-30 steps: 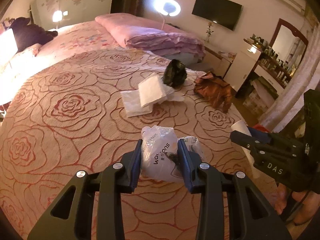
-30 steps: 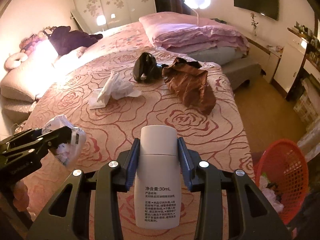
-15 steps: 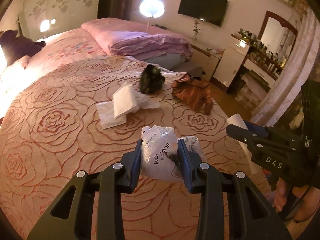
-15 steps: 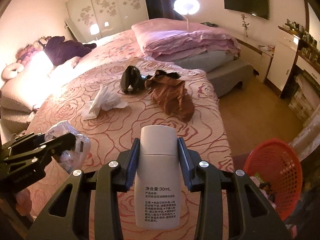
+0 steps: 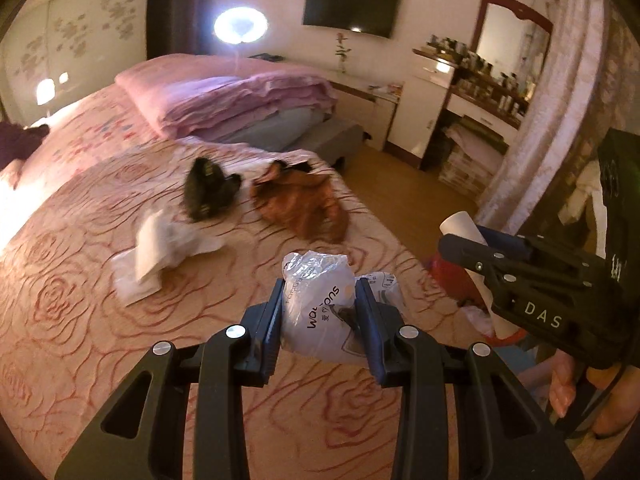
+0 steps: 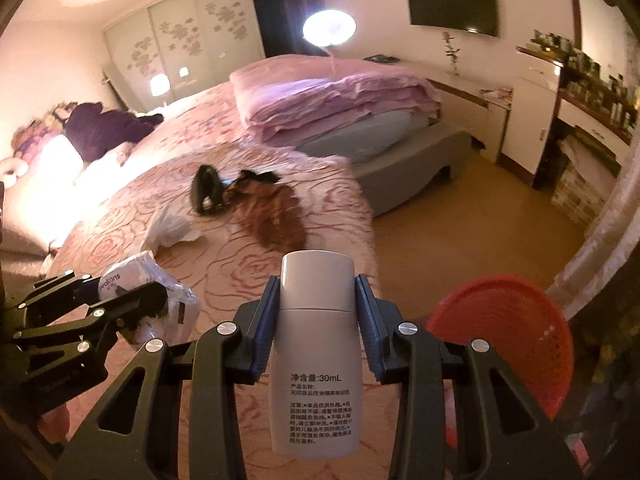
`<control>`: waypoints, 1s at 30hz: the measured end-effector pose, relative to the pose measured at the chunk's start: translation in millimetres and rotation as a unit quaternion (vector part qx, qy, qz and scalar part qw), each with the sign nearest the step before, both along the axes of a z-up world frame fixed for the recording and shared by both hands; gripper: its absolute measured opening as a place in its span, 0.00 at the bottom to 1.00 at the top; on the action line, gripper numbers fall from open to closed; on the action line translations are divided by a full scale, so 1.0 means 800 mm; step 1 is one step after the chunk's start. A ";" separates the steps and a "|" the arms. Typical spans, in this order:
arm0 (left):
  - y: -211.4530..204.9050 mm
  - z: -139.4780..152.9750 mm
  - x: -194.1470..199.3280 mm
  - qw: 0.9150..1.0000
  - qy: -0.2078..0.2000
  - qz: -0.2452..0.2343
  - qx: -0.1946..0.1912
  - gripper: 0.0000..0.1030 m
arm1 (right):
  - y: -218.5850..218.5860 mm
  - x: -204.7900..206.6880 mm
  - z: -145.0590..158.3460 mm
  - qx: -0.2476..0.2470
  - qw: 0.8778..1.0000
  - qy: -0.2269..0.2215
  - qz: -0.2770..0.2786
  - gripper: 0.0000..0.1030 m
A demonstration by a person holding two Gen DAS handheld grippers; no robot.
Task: Collect trash
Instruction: 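Carry the white bag and bottle over the red basket with both tools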
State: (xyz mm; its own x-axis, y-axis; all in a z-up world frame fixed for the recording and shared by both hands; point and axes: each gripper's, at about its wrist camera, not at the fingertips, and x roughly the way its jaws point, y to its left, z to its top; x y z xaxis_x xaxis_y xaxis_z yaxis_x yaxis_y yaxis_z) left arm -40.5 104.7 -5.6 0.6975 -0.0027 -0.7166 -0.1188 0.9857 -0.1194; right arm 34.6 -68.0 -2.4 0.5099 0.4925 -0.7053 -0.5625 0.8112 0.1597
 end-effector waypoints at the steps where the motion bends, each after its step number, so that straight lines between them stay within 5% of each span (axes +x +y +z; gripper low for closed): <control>1: -0.004 0.000 0.001 1.000 0.000 -0.005 0.000 0.32 | -0.006 0.002 0.001 0.001 1.000 -0.001 -0.005 0.36; 13: -0.067 0.004 0.049 0.997 -0.003 -0.078 -0.011 0.32 | -0.099 0.027 -0.001 -0.005 0.996 -0.007 -0.090 0.36; 30: -0.170 -0.045 0.126 0.982 0.050 -0.182 -0.013 0.32 | -0.177 0.065 -0.049 -0.018 0.985 0.033 -0.166 0.36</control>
